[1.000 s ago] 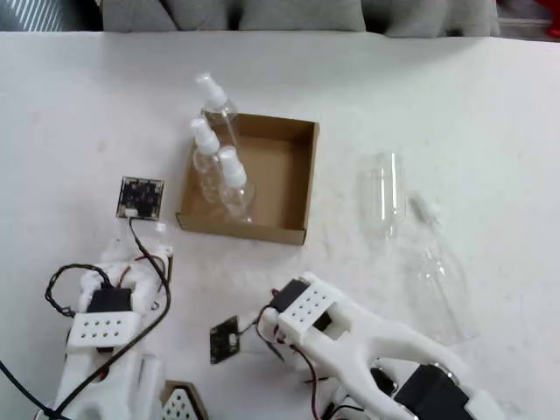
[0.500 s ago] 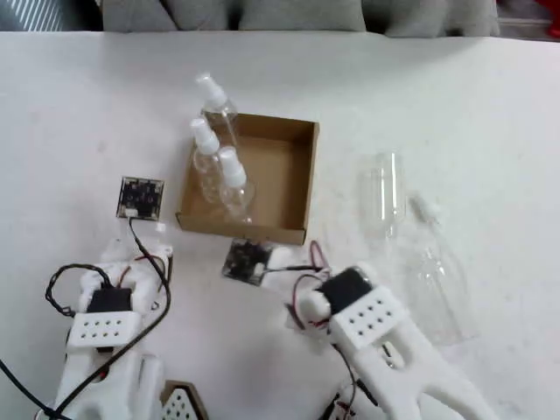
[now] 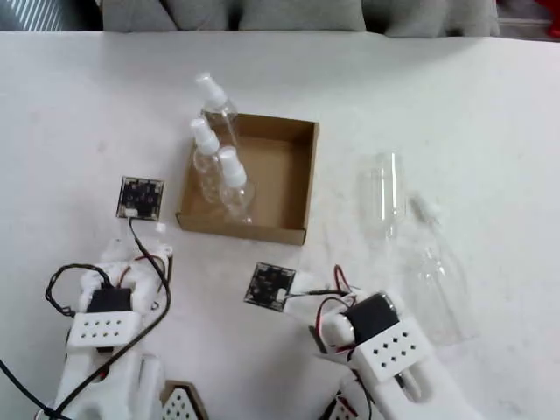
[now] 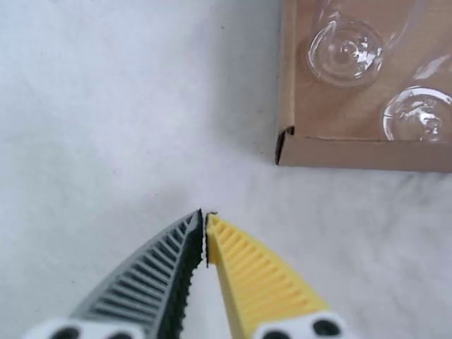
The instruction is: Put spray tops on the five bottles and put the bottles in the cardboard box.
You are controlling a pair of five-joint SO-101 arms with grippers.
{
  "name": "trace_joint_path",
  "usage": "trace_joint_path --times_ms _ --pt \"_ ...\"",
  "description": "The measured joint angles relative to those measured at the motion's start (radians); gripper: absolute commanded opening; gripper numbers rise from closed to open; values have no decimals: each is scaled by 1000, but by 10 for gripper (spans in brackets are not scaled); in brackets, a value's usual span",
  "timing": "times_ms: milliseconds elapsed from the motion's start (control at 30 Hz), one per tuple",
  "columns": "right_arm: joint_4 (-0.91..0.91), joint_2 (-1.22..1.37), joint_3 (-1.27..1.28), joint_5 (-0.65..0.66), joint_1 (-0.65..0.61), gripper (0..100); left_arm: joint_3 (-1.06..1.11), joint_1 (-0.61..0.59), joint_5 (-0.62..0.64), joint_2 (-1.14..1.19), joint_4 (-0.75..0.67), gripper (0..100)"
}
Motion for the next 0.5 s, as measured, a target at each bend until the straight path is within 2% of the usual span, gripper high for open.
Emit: trace_joint_path --times_ms 200,500 --pt "-135 0 115 5 -38 211 0 0 0 0 0 24" --pt "-218 0 176 -20 -52 207 0 0 0 0 0 24"
